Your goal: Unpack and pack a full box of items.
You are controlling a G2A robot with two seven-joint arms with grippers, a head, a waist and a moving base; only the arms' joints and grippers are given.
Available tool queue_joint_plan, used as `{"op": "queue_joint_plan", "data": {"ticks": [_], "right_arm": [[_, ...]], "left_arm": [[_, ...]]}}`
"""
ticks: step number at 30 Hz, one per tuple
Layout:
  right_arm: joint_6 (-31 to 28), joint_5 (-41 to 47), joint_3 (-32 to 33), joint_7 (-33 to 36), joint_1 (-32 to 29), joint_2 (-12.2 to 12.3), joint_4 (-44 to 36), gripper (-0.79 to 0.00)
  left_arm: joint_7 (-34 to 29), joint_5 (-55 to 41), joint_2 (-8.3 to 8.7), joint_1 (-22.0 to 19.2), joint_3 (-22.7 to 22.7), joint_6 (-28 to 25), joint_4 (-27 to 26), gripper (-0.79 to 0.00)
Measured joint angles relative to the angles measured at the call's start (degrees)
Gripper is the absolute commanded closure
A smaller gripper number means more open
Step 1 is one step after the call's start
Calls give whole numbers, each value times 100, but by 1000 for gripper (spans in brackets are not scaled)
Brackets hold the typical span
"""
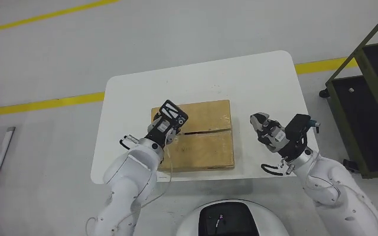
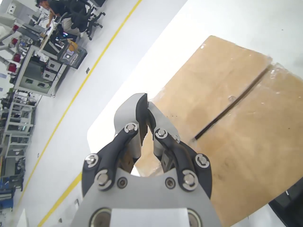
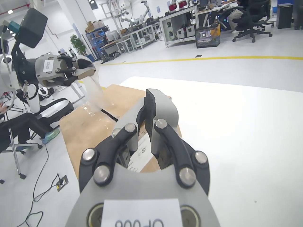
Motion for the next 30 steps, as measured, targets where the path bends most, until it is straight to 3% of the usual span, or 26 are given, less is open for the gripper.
{"op": "queue_joint_plan", "data": {"ticks": [12, 30], "right_arm": [[16, -557, -902, 368, 812, -81, 607, 0], [-30, -761, -1331, 564, 1317, -134, 1233, 0]], "left_arm": [[-77, 373, 174, 536, -1540, -393, -344, 0], [156, 534, 301, 875, -2961, -288, -88, 0]]}}
